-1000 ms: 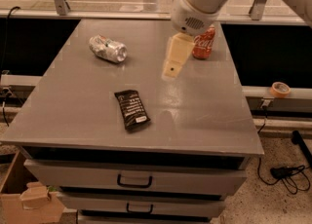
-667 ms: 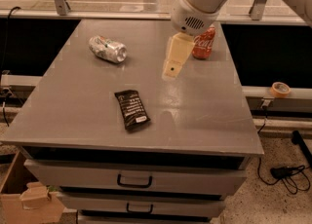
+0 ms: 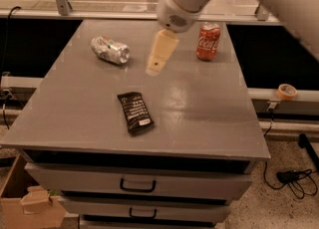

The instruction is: Place 7up can upright

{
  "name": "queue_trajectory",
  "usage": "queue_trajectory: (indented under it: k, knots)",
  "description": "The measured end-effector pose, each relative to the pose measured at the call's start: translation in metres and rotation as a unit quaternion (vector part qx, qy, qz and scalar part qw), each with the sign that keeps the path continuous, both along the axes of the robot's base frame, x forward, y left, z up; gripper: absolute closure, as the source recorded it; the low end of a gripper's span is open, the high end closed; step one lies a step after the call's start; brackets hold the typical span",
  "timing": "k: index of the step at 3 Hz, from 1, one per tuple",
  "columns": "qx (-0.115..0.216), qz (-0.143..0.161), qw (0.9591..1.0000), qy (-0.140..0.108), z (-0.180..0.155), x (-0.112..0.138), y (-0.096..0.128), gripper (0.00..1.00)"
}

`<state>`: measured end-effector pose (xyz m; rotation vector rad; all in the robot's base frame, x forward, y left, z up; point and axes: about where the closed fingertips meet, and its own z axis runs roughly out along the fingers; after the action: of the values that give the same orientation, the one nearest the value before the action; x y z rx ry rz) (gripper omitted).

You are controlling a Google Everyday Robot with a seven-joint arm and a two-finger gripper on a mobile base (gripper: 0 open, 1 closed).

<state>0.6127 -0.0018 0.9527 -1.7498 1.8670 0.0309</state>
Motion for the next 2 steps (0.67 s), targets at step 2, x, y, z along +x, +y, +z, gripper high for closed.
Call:
queue_trajectory:
  k: [2]
  knots:
    - [0.065, -0.008, 0.9978, 0.01, -0.033, 0.098, 0.125, 0.0]
